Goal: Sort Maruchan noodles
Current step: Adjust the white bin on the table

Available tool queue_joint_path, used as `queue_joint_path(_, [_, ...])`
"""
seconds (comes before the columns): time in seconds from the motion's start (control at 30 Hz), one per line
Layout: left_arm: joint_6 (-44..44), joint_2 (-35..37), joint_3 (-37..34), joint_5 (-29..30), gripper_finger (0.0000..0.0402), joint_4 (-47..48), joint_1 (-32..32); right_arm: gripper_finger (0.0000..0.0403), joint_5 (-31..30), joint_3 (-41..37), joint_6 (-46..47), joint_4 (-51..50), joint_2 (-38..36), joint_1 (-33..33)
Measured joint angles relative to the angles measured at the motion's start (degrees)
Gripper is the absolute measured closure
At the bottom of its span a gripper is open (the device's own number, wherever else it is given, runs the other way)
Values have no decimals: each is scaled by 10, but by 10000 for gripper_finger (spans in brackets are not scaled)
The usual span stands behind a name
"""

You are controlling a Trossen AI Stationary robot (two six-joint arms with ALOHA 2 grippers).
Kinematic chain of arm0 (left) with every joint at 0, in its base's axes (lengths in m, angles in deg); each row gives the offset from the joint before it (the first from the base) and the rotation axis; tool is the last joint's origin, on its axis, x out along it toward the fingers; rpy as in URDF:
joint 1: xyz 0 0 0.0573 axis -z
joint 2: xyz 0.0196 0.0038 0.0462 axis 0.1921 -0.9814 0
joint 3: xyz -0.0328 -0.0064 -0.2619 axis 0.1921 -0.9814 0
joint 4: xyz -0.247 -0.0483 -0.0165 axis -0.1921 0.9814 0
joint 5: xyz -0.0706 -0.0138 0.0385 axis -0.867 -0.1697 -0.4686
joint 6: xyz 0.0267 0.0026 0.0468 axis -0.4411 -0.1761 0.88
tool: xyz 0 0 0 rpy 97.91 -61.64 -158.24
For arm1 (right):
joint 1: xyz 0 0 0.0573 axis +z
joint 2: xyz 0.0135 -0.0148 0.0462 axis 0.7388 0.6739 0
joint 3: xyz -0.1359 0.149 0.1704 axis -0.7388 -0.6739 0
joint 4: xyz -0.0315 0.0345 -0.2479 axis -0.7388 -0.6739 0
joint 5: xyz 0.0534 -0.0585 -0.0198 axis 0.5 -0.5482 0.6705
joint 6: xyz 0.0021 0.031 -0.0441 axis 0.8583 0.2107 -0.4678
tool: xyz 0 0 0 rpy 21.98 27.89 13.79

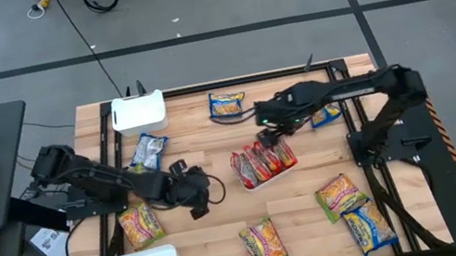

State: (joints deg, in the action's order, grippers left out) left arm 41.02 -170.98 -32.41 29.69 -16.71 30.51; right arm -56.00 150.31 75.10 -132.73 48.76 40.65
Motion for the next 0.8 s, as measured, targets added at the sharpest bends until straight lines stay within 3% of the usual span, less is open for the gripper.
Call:
queue_joint_path(0.13, [-21,0,0,5,225,0,22,103,-43,-12,3,-116,-24,2])
queue_joint_path(0.23, [-37,0,0,14,225,10,30,103,-37,-60,3,-88,-41,2])
queue_joint_path(0.37, [-82,0,0,15,225,59,33,103,16,-153,6,47,-57,2])
queue_joint_path(0.53, [-139,1,0,16,225,155,50,102,105,-246,69,300,-67,19])
queue_joint_path(0.7, [-177,11,0,26,225,213,86,103,103,-281,133,473,-66,45])
queue_joint_path(0.8, [-201,22,0,41,225,225,103,104,83,-285,153,489,-66,55])
